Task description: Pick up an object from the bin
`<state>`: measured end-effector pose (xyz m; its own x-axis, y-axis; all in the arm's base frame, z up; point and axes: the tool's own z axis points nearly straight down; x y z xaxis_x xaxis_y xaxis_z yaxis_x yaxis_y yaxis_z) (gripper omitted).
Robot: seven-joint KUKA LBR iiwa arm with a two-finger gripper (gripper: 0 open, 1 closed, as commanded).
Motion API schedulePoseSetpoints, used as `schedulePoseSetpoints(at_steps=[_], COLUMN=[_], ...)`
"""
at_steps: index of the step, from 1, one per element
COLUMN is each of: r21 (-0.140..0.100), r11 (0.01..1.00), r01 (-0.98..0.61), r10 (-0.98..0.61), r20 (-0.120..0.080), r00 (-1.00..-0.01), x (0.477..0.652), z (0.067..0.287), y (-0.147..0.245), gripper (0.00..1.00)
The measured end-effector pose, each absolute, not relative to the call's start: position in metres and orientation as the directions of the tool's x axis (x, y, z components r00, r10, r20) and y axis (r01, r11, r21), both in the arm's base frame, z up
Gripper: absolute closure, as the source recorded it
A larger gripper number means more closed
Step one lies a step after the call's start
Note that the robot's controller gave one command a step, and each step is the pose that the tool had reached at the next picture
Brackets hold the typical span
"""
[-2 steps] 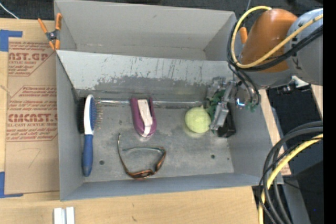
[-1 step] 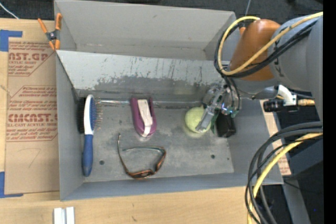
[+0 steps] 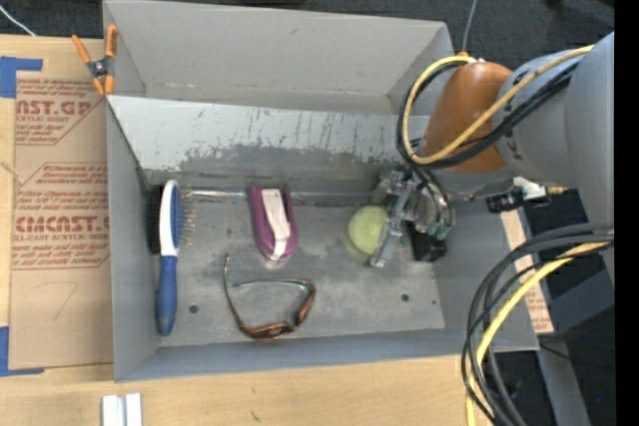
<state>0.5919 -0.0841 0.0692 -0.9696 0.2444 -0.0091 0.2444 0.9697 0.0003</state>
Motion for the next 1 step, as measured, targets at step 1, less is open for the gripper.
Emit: schedulePoseSetpoints(at_steps=[1], r21=[0.004], r11=[0.889], r01=[0.457], r10=[0.457], r20=[0.002], r00=[-0.889], x=[0.5941], z=[0.0693], y=[-0.0884], gripper=[1.0])
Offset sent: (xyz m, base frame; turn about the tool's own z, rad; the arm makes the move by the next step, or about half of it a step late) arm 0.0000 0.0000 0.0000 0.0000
